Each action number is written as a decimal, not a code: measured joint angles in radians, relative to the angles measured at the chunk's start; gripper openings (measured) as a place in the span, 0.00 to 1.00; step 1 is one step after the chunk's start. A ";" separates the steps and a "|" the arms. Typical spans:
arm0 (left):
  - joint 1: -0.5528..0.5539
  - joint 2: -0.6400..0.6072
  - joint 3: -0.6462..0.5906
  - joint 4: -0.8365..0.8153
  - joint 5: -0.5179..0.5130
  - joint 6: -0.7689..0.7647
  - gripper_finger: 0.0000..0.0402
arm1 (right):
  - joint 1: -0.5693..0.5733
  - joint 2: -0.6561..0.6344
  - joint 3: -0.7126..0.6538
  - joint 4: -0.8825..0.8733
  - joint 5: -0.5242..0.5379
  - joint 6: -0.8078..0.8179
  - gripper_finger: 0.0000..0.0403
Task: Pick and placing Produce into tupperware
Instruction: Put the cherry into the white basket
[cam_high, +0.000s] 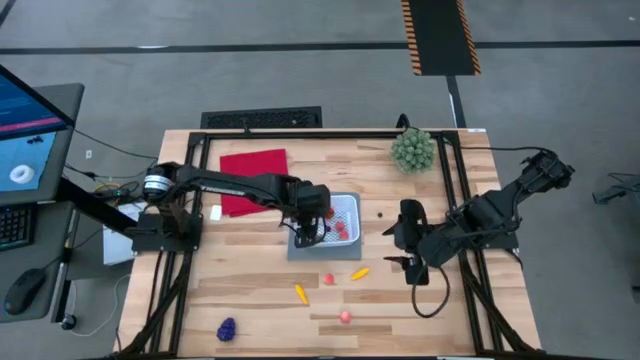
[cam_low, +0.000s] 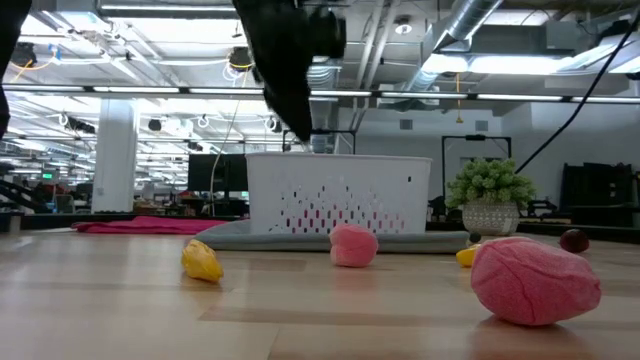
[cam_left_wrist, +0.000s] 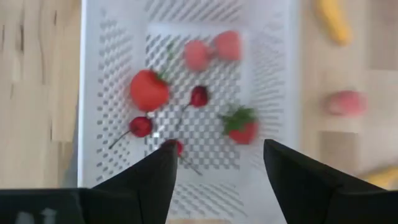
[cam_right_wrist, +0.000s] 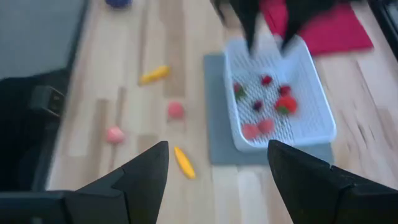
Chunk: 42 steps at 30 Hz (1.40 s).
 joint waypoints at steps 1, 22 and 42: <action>-0.010 -0.016 0.010 -0.012 0.001 0.000 0.57 | -0.011 0.000 -0.011 -0.016 -0.001 0.017 0.73; -0.456 -0.339 0.001 -0.035 -0.348 -0.196 0.56 | -0.277 0.000 -0.253 -0.192 -0.130 0.131 0.73; -0.840 -0.339 0.000 -0.160 -0.787 -0.472 0.56 | -0.426 0.000 -0.576 0.081 -0.319 0.094 0.73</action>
